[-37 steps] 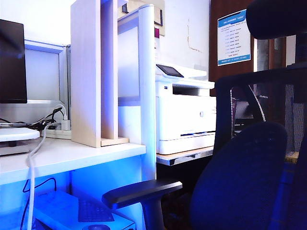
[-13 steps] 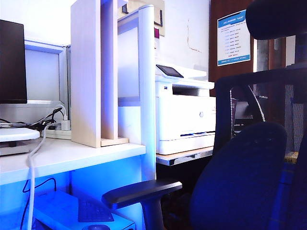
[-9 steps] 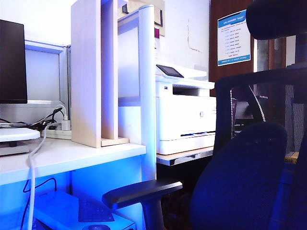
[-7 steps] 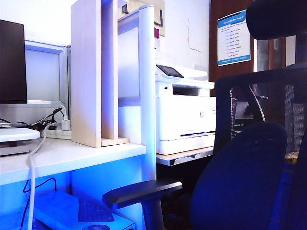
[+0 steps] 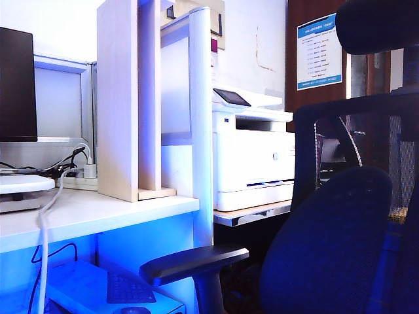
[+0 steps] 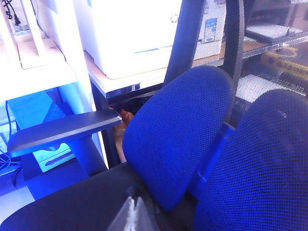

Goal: Grab the backpack from the chair and place it on the desk.

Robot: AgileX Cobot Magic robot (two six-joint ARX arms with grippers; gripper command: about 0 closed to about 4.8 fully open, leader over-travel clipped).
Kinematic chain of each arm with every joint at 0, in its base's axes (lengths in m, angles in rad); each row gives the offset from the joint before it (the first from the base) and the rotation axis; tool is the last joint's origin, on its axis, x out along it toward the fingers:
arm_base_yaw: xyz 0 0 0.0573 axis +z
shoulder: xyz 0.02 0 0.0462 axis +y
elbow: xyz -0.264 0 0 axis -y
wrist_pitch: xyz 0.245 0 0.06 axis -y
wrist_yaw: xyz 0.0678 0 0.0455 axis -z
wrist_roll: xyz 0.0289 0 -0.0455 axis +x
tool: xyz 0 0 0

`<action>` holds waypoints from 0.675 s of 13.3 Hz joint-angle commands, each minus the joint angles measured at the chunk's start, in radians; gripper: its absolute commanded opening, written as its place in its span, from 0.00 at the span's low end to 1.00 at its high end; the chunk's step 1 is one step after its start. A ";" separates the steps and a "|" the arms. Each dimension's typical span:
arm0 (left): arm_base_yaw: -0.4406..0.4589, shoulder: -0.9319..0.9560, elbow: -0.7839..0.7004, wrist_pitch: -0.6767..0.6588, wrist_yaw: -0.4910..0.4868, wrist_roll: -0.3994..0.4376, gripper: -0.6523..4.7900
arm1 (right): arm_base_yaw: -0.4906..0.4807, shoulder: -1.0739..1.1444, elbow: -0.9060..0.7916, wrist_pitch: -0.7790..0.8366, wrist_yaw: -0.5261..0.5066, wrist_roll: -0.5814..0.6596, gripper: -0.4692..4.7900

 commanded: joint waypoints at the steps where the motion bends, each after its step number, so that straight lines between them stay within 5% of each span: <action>1: -0.002 0.000 -0.002 -0.101 0.042 -0.014 0.11 | -0.001 0.001 -0.001 -0.083 -0.002 -0.002 0.08; 9: -0.002 0.000 -0.002 -0.197 0.042 -0.014 0.11 | -0.001 0.000 -0.001 -0.080 -0.002 -0.002 0.08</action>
